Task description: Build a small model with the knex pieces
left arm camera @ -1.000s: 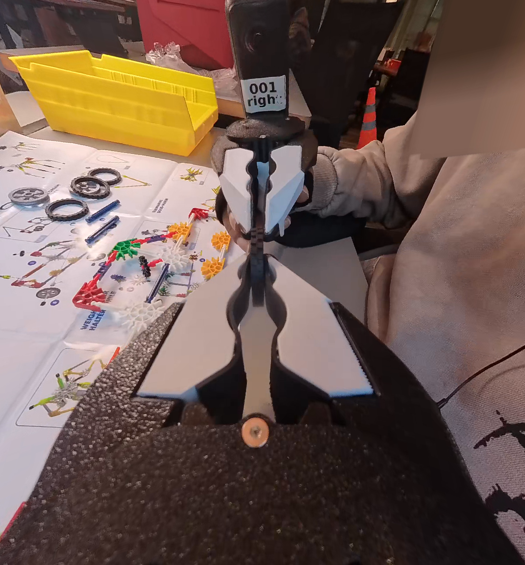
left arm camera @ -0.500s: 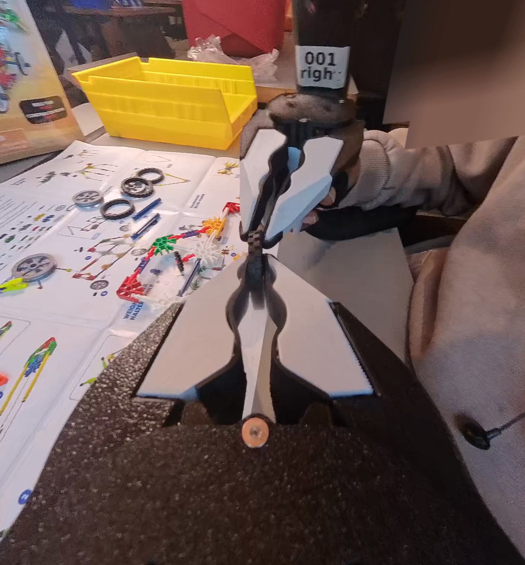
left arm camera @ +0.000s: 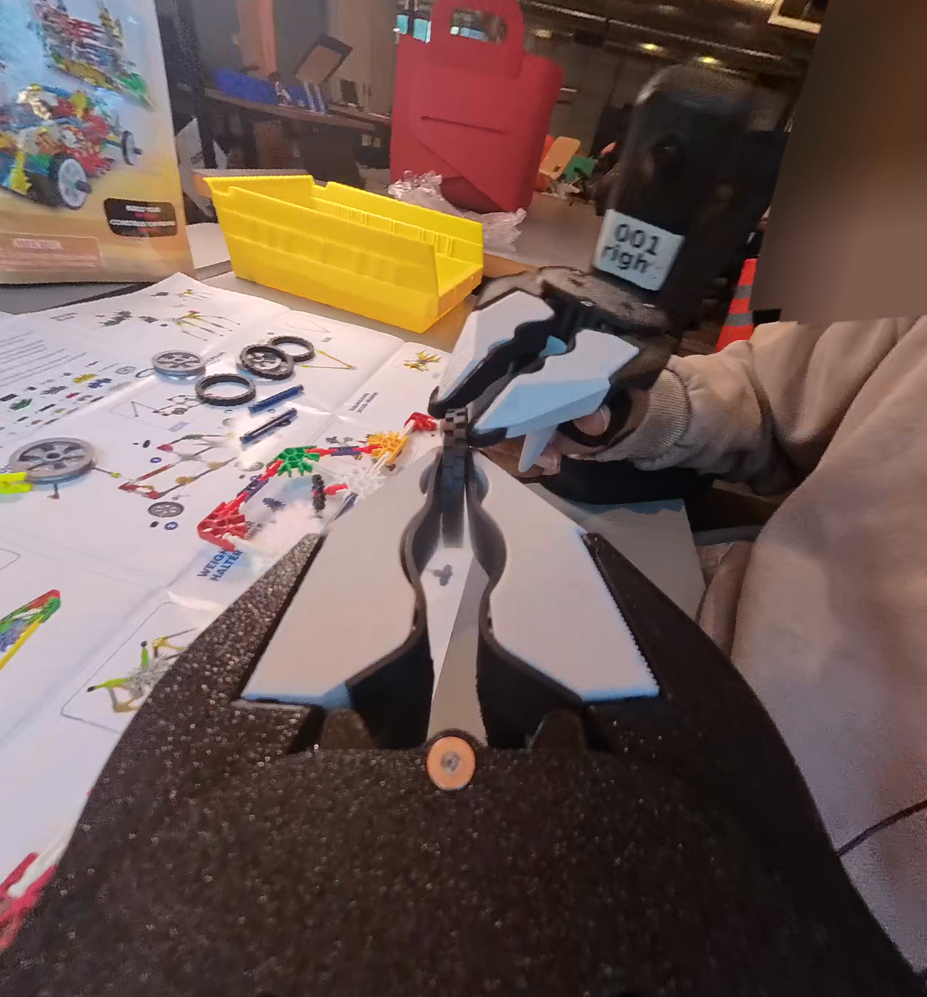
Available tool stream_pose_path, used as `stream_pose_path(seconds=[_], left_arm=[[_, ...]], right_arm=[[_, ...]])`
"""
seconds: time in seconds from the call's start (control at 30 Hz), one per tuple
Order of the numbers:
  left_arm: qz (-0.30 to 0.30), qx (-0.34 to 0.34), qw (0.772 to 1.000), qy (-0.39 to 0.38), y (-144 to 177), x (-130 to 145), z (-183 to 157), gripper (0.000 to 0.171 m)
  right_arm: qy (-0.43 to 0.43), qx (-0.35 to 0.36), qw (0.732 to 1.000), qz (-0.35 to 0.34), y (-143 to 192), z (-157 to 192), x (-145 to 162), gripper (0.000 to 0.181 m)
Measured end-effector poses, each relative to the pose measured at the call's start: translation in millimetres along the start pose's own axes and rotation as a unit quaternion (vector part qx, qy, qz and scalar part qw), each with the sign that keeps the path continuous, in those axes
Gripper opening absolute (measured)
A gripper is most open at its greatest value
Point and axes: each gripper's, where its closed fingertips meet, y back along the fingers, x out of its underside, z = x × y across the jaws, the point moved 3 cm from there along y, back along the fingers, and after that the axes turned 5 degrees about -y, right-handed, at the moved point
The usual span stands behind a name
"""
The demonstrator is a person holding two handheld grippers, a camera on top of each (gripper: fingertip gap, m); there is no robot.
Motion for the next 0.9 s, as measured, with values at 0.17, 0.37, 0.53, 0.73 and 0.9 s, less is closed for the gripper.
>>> stream_pose_path(seconds=[0.17,0.37,0.53,0.73,0.9], left_arm=[[-0.015,0.032,0.999,-0.032,0.5,-5.0,-11.0,0.003],[-0.028,0.069,0.997,-0.020,1.7,-7.2,-19.6,0.003],[-0.031,0.094,0.995,-0.006,3.9,-7.9,-26.0,0.003],[-0.008,0.091,0.996,0.001,2.7,-1.3,-24.1,0.003],[0.011,0.072,0.997,0.008,-1.4,3.1,-19.0,0.002]], right_arm=[[-0.149,-0.139,0.979,-0.015,15.4,4.7,-5.9,0.012],[-0.232,-0.202,0.951,-0.009,18.9,4.9,-0.1,0.005],[-0.265,-0.244,0.933,-0.013,19.8,12.9,-0.9,0.003],[-0.258,-0.223,0.940,0.010,15.7,12.6,5.4,0.004],[-0.193,-0.168,0.966,0.025,7.8,10.8,8.5,0.000]])
